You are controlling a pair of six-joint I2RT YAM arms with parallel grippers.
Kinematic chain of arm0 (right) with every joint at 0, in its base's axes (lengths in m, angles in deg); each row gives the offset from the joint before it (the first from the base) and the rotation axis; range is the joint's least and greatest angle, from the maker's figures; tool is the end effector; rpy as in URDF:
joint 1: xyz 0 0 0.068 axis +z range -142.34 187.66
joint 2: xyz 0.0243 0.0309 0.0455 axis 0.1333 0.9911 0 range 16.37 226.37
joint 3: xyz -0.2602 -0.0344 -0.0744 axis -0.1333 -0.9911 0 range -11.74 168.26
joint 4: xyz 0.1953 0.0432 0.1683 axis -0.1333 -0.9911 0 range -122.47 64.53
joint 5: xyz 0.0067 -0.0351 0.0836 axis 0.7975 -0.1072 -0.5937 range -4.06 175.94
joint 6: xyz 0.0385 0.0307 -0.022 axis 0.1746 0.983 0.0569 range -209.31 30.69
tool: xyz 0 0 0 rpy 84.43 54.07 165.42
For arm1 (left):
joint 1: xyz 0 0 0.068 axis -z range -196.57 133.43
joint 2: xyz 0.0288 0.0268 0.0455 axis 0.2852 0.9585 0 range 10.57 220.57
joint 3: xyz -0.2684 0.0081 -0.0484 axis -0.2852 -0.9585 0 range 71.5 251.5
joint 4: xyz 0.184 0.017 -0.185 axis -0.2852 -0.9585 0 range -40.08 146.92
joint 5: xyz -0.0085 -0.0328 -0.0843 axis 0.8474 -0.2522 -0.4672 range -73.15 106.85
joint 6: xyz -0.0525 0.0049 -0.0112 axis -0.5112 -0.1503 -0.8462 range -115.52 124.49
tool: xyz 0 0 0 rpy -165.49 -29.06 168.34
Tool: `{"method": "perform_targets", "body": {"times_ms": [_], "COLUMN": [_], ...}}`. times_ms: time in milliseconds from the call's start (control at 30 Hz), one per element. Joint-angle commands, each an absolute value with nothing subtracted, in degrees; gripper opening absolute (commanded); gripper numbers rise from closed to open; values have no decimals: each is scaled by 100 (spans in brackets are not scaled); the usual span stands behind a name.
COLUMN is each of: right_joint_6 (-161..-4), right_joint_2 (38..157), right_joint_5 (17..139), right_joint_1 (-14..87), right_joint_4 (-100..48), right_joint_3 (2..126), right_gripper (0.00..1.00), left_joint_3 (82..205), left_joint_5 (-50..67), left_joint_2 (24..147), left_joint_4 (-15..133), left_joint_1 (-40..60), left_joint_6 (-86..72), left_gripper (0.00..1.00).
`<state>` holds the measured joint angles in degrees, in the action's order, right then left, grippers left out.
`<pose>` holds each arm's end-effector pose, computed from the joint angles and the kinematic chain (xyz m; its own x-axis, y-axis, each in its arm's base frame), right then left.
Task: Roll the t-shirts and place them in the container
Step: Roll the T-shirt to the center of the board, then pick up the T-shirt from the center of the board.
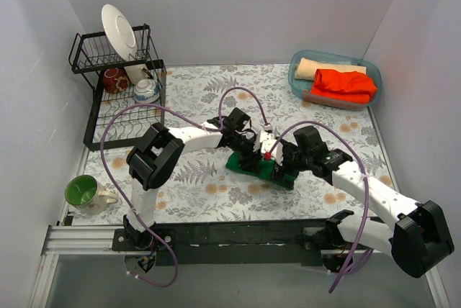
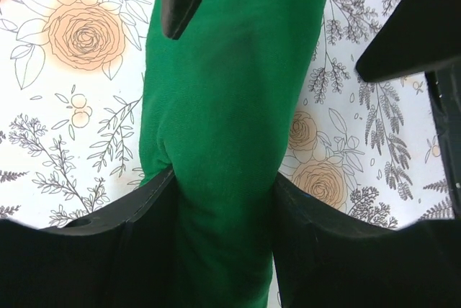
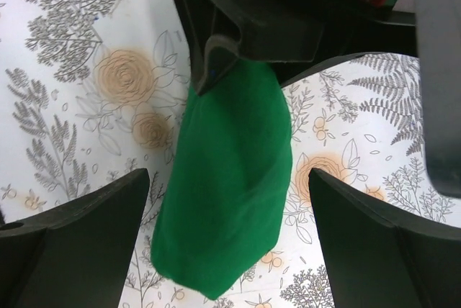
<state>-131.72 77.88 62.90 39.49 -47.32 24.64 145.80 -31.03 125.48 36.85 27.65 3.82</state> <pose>0.1746 0.1248 0.2178 0.0216 -0.7170 -0.6967 -0.9449 0.2132 -0.2486 0.2713 -0.3007 0.1537 -0.6333 0.6054 -0.4822 0.7207 0.2344 -0.6524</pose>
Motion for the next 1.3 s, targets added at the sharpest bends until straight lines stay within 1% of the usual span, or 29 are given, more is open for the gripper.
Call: {"method": "perform_targets", "body": {"times_ms": [0, 300, 633, 667, 767, 800, 833, 867, 933, 967, 1000, 1033, 1167, 1267], "right_joint_6": [-12588, -12411, -12394, -12376, -12376, -12376, -12350, -12332, -12349, -12376, -12420, -12446, -12727, -13007], "right_joint_2": [7886, 8158, 8887, 8931, 9133, 9195, 9300, 9344, 9476, 9494, 9512, 9547, 9582, 9442], "right_joint_5": [6836, 6907, 6898, 6881, 6714, 6679, 6652, 6635, 6608, 6608, 6625, 6678, 6643, 6958], "right_joint_1": [4246, 4545, 4545, 4536, 4545, 4545, 4545, 4545, 4536, 4545, 4545, 4545, 4545, 4519], "right_joint_4": [-3893, -3208, -2400, -2354, -2293, -2284, -2258, -2205, -2187, -2187, -2152, -2100, -2450, -2915], "right_joint_3": [2342, 1964, 1656, 1656, 1682, 1683, 1674, 1656, 1639, 1595, 1569, 1516, 1681, 1989], "right_gripper": [99, 99, 98, 97, 85, 70, 53, 44, 37, 31, 2, 1, 1, 1], "left_joint_3": [14498, 14252, 14014, 13997, 13918, 13891, 13830, 13812, 13760, 13733, 13715, 13698, 13942, 14408], "left_joint_5": [-3246, -3219, -3413, -3421, -3492, -3527, -3544, -3553, -3588, -3588, -3588, -3580, -3422, -3430], "left_joint_2": [12791, 12667, 12562, 12562, 12501, 12483, 12448, 12395, 12334, 12290, 12185, 12123, 11693, 11201], "left_joint_4": [3134, 3407, 3749, 3759, 3846, 3881, 3916, 3986, 4057, 4084, 4119, 4180, 4400, 4435], "left_joint_1": [2781, 2773, 2772, 2772, 2746, 2737, 2711, 2720, 2693, 2676, 2658, 2606, 2307, 1684], "left_joint_6": [-35, -193, -360, -360, -421, -483, -518, -544, -667, -711, -764, -964, -1676, -2448], "left_gripper": [46, 46, 48, 48, 48, 48, 48, 48, 48, 48, 48, 49, 62, 65]}}
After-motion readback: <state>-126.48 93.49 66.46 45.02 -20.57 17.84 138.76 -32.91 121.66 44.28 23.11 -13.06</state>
